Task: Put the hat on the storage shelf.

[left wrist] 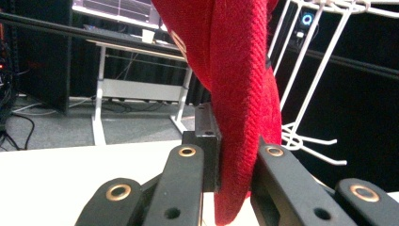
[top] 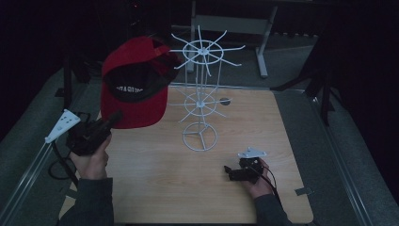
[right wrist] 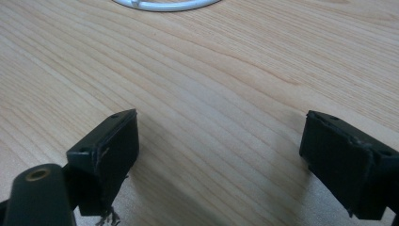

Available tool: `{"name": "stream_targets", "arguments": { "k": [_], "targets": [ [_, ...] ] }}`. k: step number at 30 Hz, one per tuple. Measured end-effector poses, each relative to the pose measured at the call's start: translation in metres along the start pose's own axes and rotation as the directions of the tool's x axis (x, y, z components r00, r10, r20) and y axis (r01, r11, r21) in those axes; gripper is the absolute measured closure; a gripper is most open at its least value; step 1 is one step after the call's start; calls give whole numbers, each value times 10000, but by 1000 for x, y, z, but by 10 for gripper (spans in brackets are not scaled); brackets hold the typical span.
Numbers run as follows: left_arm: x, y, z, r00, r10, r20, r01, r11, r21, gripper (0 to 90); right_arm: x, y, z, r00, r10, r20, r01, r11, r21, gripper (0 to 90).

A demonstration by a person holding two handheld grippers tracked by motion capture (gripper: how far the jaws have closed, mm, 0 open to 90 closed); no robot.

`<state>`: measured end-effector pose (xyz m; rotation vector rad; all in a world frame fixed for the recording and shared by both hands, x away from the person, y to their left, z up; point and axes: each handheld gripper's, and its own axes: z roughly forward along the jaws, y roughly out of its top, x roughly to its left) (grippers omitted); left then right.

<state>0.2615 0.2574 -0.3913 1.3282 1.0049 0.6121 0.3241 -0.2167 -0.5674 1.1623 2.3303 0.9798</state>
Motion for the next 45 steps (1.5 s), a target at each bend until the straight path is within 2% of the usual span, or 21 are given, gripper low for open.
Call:
{"name": "stream_targets", "arguments": {
  "k": [4,8,15,22,26,30,36,43,45],
  "targets": [
    [2,-9,3,10000,54,-24,-53,9993,372,855,0,0,0,10000,-9,-1,9,10000,4,121],
    [4,-20,6,10000,-32,-62,36,9984,557,855,0,0,0,10000,-6,-1,6,10000,-13,121],
    [3,-34,10,9999,103,-45,-99,9956,929,853,0,0,0,10000,-10,0,10,10000,-12,121],
    [3,-42,16,9998,185,-70,-175,9921,1243,848,0,0,0,10000,-34,9,34,10000,-14,121],
    [4,-44,16,10000,81,-18,-78,9920,1258,834,0,0,0,10000,-35,15,35,10000,-17,121],
    [5,-43,15,9999,118,42,-123,9931,1162,747,0,0,0,10000,-50,9,50,10000,-8,121],
    [7,-42,13,10000,-79,47,73,9948,1019,614,0,0,0,10000,-21,3,21,10000,6,121],
    [10,-46,14,9996,-298,12,294,9924,1195,564,0,0,0,10000,-11,0,11,10000,4,121],
    [10,-46,14,9997,-241,-52,246,9921,1231,561,0,0,0,10000,-16,-1,16,10000,8,121]
  ]
}}
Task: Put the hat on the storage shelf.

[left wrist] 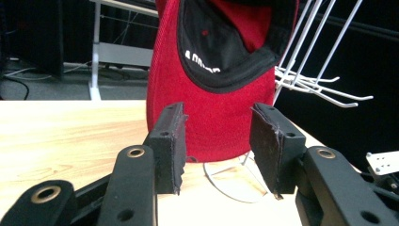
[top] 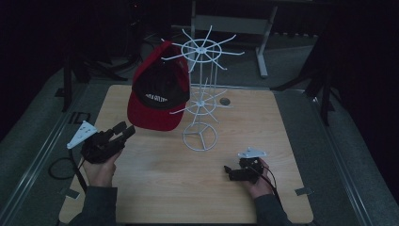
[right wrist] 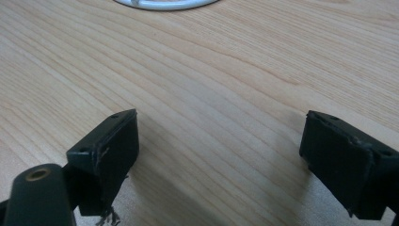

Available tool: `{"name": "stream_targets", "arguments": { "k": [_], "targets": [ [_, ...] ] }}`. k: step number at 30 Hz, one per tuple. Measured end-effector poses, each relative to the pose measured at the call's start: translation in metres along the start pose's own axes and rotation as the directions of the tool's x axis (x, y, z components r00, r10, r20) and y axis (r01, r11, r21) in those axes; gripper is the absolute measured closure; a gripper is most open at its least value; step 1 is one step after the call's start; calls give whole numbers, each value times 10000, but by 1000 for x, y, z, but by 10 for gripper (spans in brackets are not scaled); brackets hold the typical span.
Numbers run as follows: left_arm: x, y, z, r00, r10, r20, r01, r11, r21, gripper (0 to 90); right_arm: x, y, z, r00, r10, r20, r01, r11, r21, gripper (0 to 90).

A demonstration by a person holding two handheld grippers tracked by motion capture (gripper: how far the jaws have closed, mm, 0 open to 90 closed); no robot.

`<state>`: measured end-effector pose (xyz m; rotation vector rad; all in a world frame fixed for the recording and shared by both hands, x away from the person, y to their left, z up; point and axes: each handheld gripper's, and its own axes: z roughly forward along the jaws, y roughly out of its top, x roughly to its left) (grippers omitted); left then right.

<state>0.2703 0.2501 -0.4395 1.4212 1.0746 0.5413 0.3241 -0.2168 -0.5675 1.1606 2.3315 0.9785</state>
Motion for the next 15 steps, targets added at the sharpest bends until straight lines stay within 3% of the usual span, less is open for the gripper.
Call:
{"name": "stream_targets", "arguments": {
  "k": [5,15],
  "targets": [
    [-1,-6,-1,9995,246,-212,-244,9997,81,550,0,0,0,10000,3,3,-3,10000,-6,121],
    [2,-17,3,9999,-4,-149,5,9999,126,521,0,0,0,10000,25,-3,-25,10000,9,121]
  ]
}}
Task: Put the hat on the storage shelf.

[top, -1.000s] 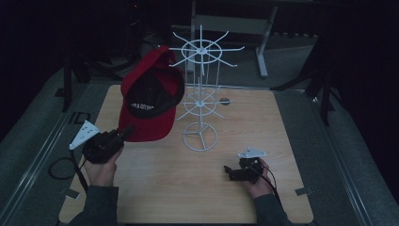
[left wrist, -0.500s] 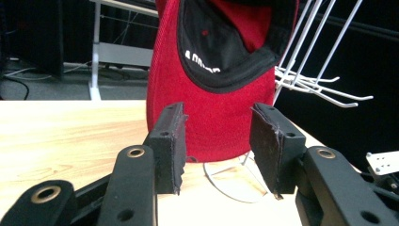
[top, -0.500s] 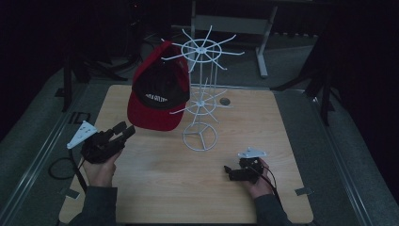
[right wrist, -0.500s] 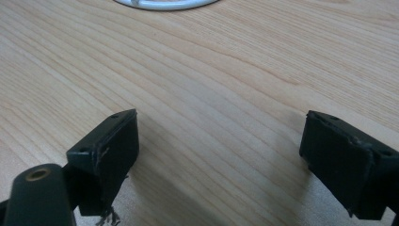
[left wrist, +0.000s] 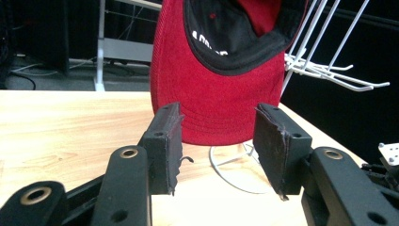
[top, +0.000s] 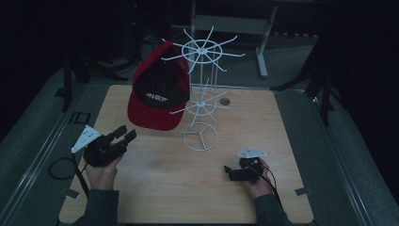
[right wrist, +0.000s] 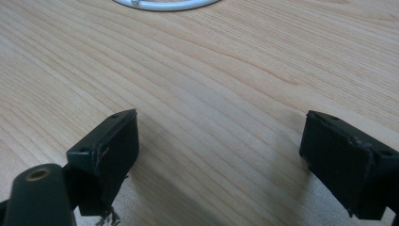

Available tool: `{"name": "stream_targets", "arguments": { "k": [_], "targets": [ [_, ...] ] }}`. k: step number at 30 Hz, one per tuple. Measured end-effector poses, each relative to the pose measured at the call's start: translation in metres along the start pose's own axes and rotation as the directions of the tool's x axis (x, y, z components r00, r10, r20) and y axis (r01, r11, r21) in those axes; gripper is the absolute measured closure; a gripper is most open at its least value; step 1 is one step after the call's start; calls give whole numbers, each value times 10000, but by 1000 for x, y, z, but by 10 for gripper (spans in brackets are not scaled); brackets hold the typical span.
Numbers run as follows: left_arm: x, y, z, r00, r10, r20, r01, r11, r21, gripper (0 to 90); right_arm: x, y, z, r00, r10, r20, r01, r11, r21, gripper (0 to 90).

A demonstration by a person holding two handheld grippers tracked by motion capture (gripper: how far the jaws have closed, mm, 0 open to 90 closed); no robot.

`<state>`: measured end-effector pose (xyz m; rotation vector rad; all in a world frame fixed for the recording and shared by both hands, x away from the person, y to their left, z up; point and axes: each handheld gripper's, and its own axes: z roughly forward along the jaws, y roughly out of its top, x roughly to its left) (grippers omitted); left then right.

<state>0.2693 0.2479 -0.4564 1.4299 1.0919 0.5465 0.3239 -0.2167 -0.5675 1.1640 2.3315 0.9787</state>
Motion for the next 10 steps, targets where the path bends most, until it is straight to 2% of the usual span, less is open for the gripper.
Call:
{"name": "stream_targets", "arguments": {
  "k": [10],
  "targets": [
    [3,-8,3,9999,-157,7,156,9998,105,498,0,0,0,10000,-37,5,37,10000,-6,121]
  ]
}}
